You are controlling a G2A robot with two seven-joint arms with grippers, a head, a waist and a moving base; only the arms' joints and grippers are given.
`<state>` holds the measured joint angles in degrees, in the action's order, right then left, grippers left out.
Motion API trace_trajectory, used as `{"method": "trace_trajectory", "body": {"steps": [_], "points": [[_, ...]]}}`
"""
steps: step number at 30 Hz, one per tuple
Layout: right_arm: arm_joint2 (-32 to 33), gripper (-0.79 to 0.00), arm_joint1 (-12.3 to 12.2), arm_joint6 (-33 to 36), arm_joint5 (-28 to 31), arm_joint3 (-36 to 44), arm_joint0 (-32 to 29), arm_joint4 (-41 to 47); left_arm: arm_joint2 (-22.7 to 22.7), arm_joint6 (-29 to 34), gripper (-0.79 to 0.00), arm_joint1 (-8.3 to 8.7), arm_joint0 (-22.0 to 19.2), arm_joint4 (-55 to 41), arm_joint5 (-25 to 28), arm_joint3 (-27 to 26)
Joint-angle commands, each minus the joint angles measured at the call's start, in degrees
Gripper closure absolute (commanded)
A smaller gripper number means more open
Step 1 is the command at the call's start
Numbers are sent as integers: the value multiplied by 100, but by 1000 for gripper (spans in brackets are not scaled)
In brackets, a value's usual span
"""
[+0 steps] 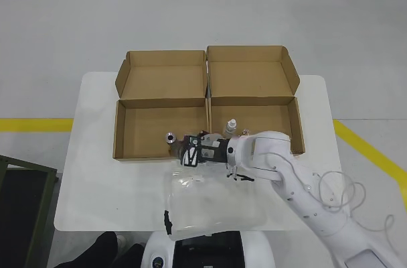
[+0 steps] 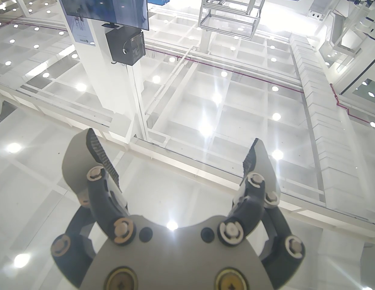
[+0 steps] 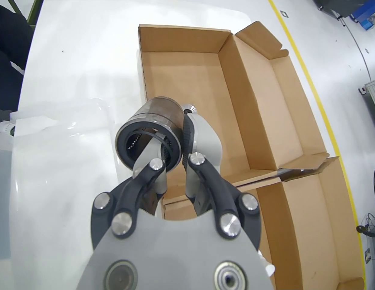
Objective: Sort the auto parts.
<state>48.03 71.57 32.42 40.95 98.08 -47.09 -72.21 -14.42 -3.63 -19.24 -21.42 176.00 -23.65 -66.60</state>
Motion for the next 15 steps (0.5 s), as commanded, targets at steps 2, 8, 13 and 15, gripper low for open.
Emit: {"method": "trace_trajectory", "body": {"steps": [2, 8, 13, 15], "points": [[-207, 0, 87, 102, -121, -340, 266, 54, 0, 0, -785, 0, 0, 0, 0, 0], [-483, 0, 240, 243, -271, -917, 709, 77, 0, 0, -785, 0, 0, 0, 0, 0], [-588, 0, 319, 397, -245, -1274, 942, 170, 0, 0, -785, 0, 0, 0, 0, 0], [-626, 0, 344, 476, -233, -1417, 1001, 197, 0, 0, -785, 0, 0, 0, 0, 0]]}}
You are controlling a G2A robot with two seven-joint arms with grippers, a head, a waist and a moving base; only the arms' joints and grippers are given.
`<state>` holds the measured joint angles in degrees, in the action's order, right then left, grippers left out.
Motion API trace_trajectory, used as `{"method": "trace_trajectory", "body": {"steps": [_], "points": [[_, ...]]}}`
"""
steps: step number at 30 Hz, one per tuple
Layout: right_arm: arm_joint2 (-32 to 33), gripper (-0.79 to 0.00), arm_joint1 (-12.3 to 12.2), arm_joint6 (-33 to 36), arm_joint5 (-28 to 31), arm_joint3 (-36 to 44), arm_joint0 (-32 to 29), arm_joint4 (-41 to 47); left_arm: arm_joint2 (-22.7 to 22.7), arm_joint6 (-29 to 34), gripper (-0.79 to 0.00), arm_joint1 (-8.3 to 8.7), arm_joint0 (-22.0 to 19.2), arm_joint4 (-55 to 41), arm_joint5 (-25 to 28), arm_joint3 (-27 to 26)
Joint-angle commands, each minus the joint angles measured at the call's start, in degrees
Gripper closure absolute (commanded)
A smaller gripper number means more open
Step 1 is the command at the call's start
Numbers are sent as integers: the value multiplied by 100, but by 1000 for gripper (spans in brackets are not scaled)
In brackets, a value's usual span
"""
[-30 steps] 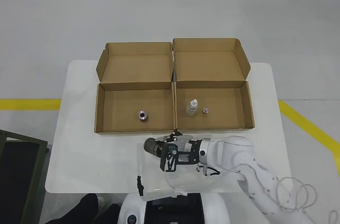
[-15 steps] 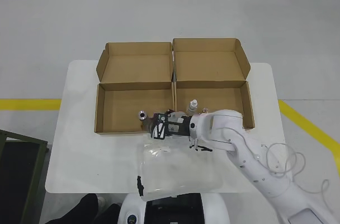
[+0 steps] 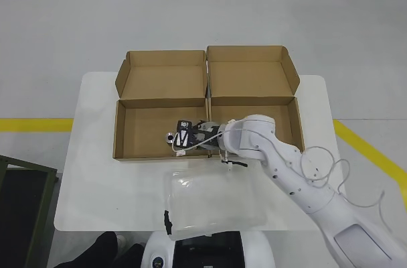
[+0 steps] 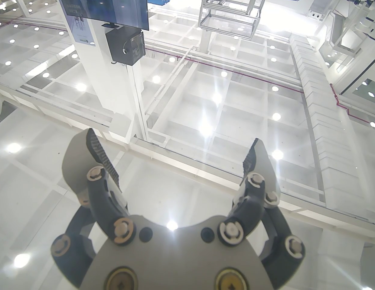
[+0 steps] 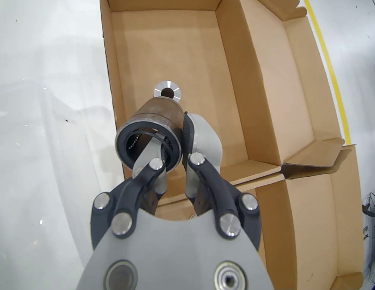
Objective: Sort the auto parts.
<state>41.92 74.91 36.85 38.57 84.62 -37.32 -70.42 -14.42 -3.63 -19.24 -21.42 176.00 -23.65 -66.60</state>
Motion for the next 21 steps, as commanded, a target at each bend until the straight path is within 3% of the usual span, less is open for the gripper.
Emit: {"method": "trace_trajectory", "body": {"steps": [1, 14, 15, 17, 19, 20, 21], "points": [[-30, 0, 21, 65, 10, -142, 53, 23, 0, 0, -785, 0, 0, 0, 0, 0], [-265, 0, 165, 334, 153, -737, 375, -31, 0, 0, -785, 0, 0, 0, 0, 0], [-293, -31, 180, 340, 157, -775, 396, -39, 0, 0, -785, 0, 0, 0, 0, 0], [-355, -228, 212, 338, 157, -843, 430, -52, 0, 0, -785, 0, 0, 0, 0, 0], [-405, -332, 244, 320, 135, -904, 459, -66, 0, 0, -785, 0, 0, 0, 0, 0], [-422, -493, 259, 300, 121, -936, 472, -69, 0, 0, -785, 0, 0, 0, 0, 0], [-432, -727, 272, 274, 91, -964, 486, -82, 0, 0, -785, 0, 0, 0, 0, 0]]}}
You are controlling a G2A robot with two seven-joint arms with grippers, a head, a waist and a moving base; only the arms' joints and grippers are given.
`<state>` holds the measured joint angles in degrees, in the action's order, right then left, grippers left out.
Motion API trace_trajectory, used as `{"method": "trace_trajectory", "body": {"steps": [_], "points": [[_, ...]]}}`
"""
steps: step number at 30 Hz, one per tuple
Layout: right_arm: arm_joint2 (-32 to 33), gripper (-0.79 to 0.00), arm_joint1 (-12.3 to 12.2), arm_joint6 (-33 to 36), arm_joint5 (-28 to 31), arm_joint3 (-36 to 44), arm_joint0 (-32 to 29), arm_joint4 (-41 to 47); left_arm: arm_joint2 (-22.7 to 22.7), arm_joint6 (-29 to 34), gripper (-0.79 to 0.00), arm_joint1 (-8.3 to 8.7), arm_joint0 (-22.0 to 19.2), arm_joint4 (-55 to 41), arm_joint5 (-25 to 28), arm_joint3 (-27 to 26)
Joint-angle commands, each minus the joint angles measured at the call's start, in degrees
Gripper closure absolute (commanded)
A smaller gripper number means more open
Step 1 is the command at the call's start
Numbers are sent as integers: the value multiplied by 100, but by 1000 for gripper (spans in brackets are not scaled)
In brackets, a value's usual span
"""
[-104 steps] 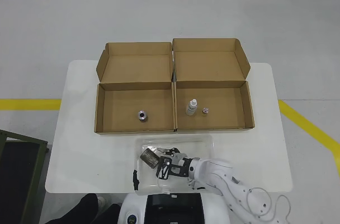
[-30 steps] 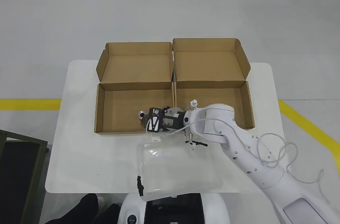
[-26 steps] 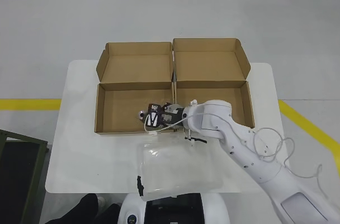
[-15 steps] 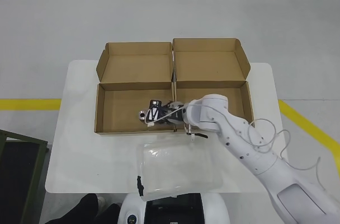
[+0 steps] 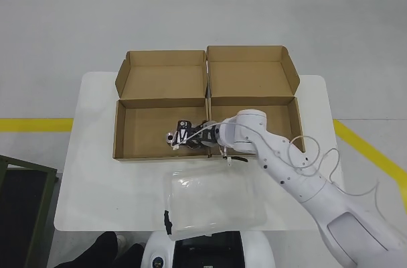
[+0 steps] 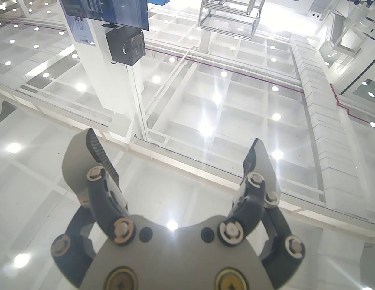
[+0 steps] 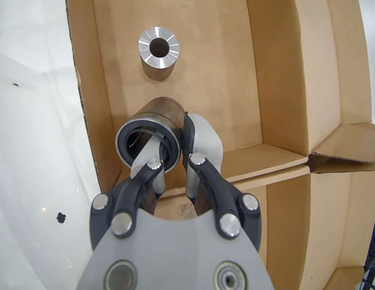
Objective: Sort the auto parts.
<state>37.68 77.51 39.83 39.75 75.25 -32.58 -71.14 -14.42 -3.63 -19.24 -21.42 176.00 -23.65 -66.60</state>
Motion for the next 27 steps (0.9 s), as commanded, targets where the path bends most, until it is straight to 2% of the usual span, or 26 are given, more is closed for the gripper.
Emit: {"method": "trace_trajectory", "body": {"steps": [1, 8, 17, 27], "points": [[-20, -785, 25, -63, -54, -41, 23, -27, 0, 0, -785, 0, 0, 0, 0, 0], [15, -785, 60, -175, -71, 67, 72, -106, 0, 0, -785, 0, 0, 0, 0, 0], [443, -785, -64, -224, -65, 625, -178, -129, 0, 0, -785, 0, 0, 0, 0, 0], [1227, -785, -302, -615, -12, 1861, -1132, 554, 0, 0, -785, 0, 0, 0, 0, 0]]}}
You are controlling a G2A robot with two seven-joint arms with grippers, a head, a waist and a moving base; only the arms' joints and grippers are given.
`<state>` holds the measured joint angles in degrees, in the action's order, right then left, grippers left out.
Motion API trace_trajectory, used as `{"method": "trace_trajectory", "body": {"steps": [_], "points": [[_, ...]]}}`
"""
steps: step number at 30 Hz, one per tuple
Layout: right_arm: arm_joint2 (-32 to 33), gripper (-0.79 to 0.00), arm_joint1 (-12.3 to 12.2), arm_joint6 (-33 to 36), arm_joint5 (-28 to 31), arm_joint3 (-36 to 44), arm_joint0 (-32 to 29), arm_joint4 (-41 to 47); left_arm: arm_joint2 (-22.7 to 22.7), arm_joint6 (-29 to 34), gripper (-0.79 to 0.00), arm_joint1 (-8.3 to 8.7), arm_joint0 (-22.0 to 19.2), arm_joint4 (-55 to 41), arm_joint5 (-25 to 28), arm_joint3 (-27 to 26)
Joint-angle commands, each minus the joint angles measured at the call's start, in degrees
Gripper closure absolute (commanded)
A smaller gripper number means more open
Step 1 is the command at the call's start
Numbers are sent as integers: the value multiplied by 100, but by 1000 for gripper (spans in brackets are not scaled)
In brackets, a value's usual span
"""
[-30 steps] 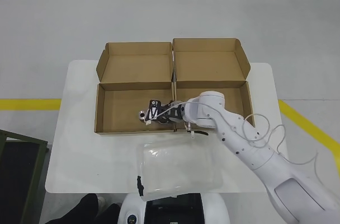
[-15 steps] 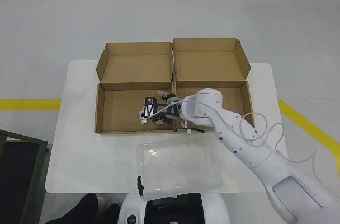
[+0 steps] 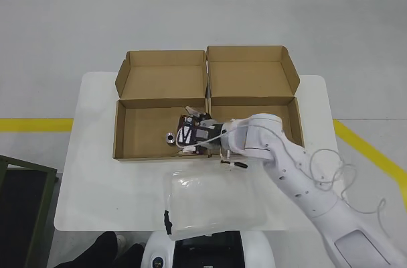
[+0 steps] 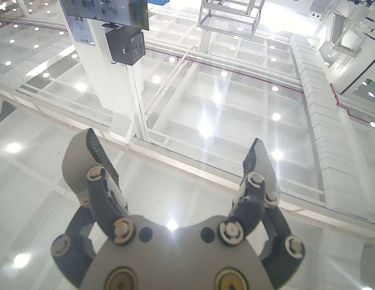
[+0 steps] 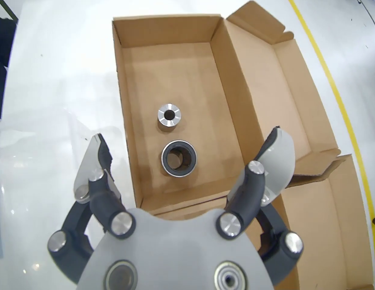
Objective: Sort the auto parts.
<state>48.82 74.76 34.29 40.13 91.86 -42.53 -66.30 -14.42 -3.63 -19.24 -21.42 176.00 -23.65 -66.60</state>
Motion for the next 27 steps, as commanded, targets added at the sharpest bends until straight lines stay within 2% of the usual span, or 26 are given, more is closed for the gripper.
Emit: {"method": "trace_trajectory", "body": {"steps": [1, 7, 14, 20, 27], "points": [[215, -785, -56, -109, -80, 381, -270, 126, 0, 0, -785, 0, 0, 0, 0, 0], [910, -785, -244, -431, -130, 1328, -1107, 250, 0, 0, -785, 0, 0, 0, 0, 0], [2021, -785, -479, -1010, -155, 2067, -2219, -183, 0, 0, -785, 0, 0, 0, 0, 0], [2993, -785, -618, -1828, -369, 2314, -3218, -498, 0, 0, -785, 0, 0, 0, 0, 0], [4128, -785, -732, -2602, -476, 2415, -4074, -592, 0, 0, -785, 0, 0, 0, 0, 0]]}}
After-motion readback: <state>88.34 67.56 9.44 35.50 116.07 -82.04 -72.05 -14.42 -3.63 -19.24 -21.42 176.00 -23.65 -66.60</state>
